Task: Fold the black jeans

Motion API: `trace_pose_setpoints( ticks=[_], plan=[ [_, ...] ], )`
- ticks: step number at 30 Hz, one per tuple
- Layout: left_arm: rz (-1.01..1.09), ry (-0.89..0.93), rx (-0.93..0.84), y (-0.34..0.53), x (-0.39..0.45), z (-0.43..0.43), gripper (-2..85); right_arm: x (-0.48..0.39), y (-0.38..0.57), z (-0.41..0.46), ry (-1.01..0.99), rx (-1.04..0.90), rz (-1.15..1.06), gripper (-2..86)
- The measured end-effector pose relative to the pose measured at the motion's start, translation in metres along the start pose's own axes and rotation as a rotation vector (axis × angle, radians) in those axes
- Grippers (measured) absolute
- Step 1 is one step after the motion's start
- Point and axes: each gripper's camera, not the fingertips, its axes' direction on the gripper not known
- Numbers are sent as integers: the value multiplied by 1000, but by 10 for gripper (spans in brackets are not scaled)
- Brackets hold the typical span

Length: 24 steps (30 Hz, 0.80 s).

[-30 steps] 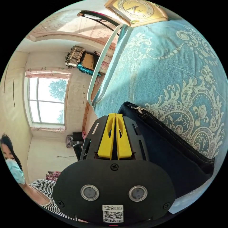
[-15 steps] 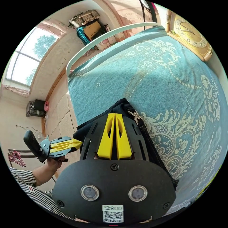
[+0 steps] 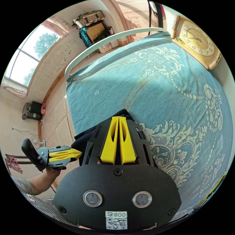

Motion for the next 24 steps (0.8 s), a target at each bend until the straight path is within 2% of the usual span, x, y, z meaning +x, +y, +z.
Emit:
trace_pose_setpoints(
  ticks=[3,6,9,12,17,20,24],
  plan=[
    [-18,9,-10,-2,5,-1,0,6,-2,-4,-32,-23,12,0],
    [-14,5,30,1,17,-13,0,13,14,-26,-86,43,8,0],
    [14,57,60,5,28,-22,1,21,57,-50,-170,72,-14,1],
    [48,47,-1,7,36,-12,1,23,123,-60,-174,27,-24,0],
    [26,80,-77,5,37,8,0,33,238,-62,-211,-53,135,1],
    [59,22,-99,3,50,13,0,30,273,-44,-154,-152,150,1],
    [48,1,-101,4,62,14,0,40,284,-33,-164,-143,202,0]
  ],
)
